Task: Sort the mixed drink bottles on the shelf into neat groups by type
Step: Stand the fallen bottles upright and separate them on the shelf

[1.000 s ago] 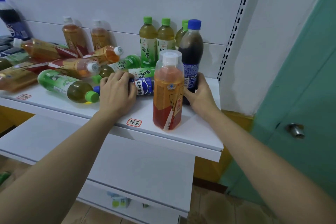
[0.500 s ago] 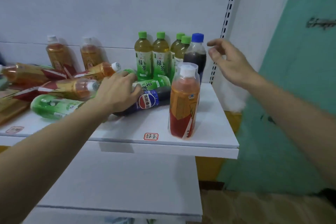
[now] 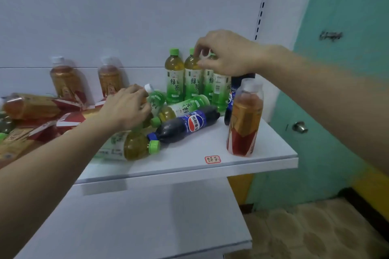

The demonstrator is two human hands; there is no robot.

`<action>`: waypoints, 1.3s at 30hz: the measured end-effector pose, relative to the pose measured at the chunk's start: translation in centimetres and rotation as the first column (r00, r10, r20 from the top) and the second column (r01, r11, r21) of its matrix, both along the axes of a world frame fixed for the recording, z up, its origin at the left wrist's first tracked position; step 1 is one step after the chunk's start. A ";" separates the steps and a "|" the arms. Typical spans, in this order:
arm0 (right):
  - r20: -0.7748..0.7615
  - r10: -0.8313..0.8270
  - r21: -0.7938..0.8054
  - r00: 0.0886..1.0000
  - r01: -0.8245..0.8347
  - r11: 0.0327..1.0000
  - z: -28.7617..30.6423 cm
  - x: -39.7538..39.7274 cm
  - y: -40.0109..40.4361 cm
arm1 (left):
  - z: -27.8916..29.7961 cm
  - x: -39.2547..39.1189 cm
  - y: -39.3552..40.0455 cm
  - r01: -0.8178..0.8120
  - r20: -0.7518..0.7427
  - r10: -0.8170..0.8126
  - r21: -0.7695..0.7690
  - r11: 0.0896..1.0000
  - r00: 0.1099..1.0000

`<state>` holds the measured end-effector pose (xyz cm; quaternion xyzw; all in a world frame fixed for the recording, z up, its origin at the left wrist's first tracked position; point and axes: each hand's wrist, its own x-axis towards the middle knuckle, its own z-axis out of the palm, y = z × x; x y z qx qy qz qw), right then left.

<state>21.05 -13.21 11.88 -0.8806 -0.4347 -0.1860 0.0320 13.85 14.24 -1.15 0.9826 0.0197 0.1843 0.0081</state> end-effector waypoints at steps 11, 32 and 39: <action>-0.196 -0.046 -0.291 0.980 -0.014 0.957 -14.6 -2.0 8.1 | -2.5 -1.1 2.5 0.012 0.067 0.000 -0.169 0.985 0.998; -0.426 0.150 0.649 0.892 0.187 0.737 -10.9 -2.8 10.7 | -3.1 -0.8 6.9 0.070 -0.019 -0.079 -0.284 0.956 0.997; -0.436 0.192 0.769 0.879 0.253 0.586 -12.4 -4.0 12.5 | -3.3 -1.1 6.9 0.045 -0.065 -0.063 -0.252 0.967 0.996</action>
